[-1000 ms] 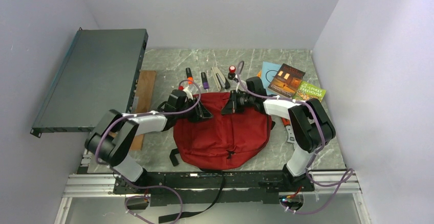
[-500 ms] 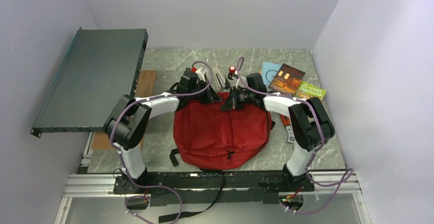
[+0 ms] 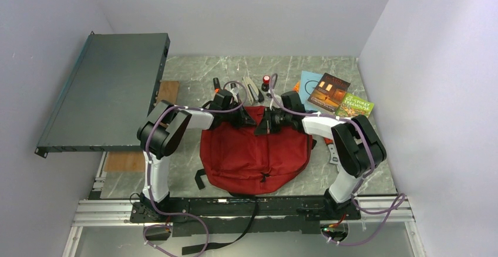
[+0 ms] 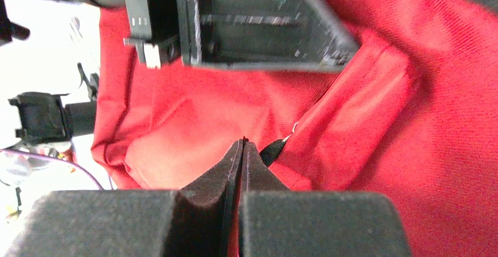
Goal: Pack the student bag
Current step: Unzip the student bag at the center of the board.
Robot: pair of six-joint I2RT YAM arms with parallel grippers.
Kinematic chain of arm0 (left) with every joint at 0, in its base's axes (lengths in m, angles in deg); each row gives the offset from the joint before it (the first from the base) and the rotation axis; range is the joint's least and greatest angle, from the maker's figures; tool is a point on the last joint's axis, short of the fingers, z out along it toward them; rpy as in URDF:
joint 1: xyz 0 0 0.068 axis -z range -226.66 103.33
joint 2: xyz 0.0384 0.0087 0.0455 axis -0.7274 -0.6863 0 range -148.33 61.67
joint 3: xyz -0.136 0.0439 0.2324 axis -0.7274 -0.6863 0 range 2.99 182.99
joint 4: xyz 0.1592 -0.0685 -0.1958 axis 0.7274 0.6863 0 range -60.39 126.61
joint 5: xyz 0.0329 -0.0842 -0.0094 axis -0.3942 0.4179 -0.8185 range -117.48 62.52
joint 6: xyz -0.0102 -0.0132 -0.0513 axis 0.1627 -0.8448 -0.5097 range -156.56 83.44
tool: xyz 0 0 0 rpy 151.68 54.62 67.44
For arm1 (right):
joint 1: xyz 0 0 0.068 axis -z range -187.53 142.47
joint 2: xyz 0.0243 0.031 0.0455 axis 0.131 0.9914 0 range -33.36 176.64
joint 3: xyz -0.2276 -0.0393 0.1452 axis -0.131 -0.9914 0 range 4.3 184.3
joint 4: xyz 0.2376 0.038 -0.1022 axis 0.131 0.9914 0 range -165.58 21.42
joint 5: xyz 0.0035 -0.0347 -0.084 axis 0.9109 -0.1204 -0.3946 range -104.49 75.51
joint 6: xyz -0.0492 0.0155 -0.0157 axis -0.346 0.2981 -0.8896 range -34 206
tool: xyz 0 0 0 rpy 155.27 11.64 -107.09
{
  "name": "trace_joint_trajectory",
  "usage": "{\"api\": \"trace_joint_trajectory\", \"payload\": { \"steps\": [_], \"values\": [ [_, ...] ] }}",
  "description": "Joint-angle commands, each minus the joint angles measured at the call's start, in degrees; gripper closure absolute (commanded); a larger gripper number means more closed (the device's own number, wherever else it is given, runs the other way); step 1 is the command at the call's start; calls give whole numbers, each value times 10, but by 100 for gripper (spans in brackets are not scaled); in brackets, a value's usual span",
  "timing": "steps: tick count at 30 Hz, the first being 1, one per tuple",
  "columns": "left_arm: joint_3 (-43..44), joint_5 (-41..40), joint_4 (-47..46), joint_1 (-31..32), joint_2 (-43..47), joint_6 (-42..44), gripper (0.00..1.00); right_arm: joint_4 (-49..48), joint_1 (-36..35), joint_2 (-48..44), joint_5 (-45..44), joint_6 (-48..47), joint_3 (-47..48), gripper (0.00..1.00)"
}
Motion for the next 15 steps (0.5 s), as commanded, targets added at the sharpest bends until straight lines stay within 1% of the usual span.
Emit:
{"api": "trace_joint_trajectory", "payload": {
  "steps": [1, 5, 7, 12, 15],
  "values": [
    [-5, -69, 40, 3, -36, -10, 100, 7, -48, -56, 23, 5, -44, 100],
    [1, -93, 67, 2, -27, -15, 100, 36, -106, -89, -8, 18, -76, 100],
    [5, -93, 75, 2, -28, -15, 100, 54, -131, -122, -26, 32, -102, 100],
    [1, -88, 58, 2, -32, -20, 100, 72, -165, -205, -60, 92, -184, 100],
    [1, -89, 60, 2, -31, -19, 100, 51, -182, -242, -63, 133, -227, 100]
  ]
}}
